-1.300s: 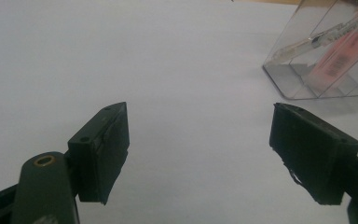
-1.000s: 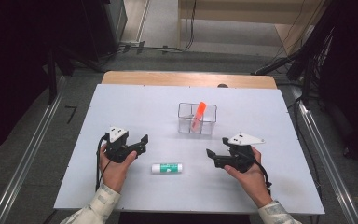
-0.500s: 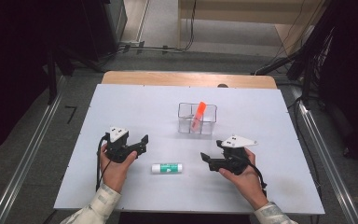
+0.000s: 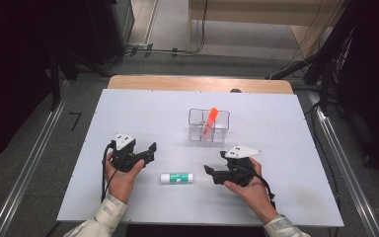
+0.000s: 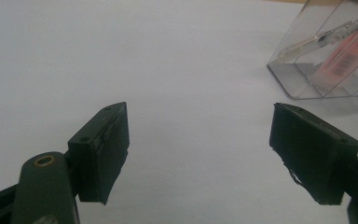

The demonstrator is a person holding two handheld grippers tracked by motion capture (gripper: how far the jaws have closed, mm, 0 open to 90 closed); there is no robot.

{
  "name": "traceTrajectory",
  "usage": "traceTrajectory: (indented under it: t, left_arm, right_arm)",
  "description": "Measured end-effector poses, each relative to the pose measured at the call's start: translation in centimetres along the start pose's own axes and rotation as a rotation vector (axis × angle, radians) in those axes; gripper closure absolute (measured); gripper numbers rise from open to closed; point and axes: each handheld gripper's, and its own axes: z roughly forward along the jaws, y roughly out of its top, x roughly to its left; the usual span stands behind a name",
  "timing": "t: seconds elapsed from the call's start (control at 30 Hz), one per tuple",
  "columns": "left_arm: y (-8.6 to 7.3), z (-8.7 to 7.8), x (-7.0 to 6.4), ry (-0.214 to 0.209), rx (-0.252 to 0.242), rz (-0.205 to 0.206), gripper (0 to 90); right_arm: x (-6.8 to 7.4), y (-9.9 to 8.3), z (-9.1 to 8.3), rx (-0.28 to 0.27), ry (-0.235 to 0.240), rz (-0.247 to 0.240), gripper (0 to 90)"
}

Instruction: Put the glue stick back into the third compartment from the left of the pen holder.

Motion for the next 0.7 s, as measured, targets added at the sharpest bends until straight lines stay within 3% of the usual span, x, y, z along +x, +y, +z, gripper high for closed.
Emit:
traceTrajectory:
  t: [0.7]
  left_arm:
    - [0.0, 0.1, 0.6, 0.01, 0.004, -0.025, 20.3]
  right_arm:
    - [1.8, 0.3, 1.6, 0.03, 0.05, -0.029, 19.0]
